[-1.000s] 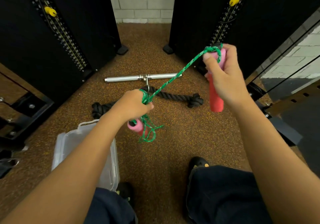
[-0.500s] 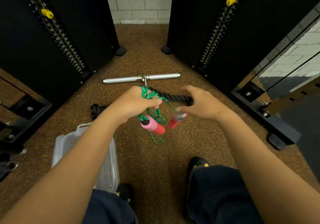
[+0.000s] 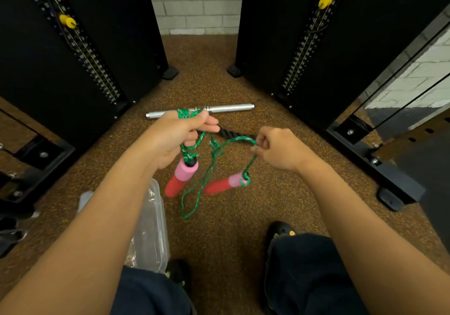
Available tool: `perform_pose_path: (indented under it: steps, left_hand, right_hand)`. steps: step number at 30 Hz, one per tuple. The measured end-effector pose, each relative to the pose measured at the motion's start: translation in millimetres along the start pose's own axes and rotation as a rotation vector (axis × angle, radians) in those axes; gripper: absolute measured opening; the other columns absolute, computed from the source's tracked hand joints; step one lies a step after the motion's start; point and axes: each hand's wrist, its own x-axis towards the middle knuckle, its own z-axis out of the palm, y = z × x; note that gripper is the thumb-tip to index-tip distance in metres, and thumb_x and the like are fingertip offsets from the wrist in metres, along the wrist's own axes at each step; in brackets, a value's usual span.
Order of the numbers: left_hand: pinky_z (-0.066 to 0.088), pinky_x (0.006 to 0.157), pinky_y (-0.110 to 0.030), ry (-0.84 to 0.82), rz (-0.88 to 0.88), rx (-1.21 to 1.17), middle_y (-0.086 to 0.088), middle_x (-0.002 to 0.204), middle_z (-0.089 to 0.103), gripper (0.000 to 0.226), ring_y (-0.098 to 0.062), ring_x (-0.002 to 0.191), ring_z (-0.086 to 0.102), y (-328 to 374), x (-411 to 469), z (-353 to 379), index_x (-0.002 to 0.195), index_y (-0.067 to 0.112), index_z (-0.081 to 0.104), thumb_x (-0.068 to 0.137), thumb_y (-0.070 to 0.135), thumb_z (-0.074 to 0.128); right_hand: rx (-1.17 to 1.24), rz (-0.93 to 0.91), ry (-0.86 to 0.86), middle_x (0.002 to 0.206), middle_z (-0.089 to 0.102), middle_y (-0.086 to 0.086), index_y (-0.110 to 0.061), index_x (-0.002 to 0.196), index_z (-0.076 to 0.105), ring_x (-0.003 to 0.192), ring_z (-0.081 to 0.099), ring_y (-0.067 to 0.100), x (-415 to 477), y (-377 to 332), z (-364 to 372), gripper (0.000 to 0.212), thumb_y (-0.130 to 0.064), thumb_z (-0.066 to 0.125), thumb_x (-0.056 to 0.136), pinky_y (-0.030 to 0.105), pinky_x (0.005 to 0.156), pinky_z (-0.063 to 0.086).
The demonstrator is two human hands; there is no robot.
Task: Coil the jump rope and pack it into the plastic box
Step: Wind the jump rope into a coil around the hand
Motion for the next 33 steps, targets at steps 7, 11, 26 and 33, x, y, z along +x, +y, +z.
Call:
perform_pose_path:
  steps: [7, 11, 26, 33]
  left_hand:
    - [0.022, 0.036, -0.011, -0.128, -0.081, -0.272, 0.009, 0.048, 0.041, 0.025, -0.001, 0.034, 0.027, 7, -4, -5, 0.081, 0.008, 0.059, 0.096, 0.021, 0.044]
    - [0.02, 0.037, -0.013, -0.219, -0.095, -0.243, 0.01, 0.045, 0.036, 0.026, 0.0, 0.034, 0.024, 7, -5, -3, 0.078, 0.009, 0.056, 0.096, 0.02, 0.041]
    - [0.025, 0.039, -0.014, -0.537, -0.139, -0.259, 0.009, 0.044, 0.037, 0.02, -0.002, 0.035, 0.029, 7, -13, 4, 0.068, 0.013, 0.054, 0.082, 0.025, 0.05]
    - [0.039, 0.04, -0.016, -0.537, -0.073, -0.386, 0.0, 0.046, 0.055, 0.027, -0.006, 0.036, 0.042, 13, -19, 14, 0.083, 0.005, 0.064, 0.081, 0.022, 0.044]
  right_hand:
    - [-0.128, 0.216, -0.035, 0.087, 0.055, 0.008, -0.011, 0.087, 0.047, 0.073, 0.053, 0.023, 9, 15, 19, 0.009, -0.013, 0.055, 0.086, 0.03, 0.059, 0.043]
    - [-0.205, 0.324, -0.022, 0.091, 0.051, 0.01, -0.004, 0.109, 0.05, 0.079, 0.052, 0.026, 9, 14, 20, 0.022, -0.01, 0.052, 0.088, 0.033, 0.065, 0.044]
    - [0.614, -0.381, -0.074, 0.082, 0.056, 0.007, -0.007, 0.097, 0.052, 0.073, 0.055, 0.002, -9, -34, -10, 0.006, -0.007, 0.046, 0.094, 0.015, 0.073, 0.043]
    - [0.574, -0.305, 0.215, 0.066, 0.048, -0.005, -0.028, 0.082, 0.054, 0.06, 0.043, 0.008, -3, -31, -9, 0.01, -0.025, 0.054, 0.091, 0.028, 0.059, 0.038]
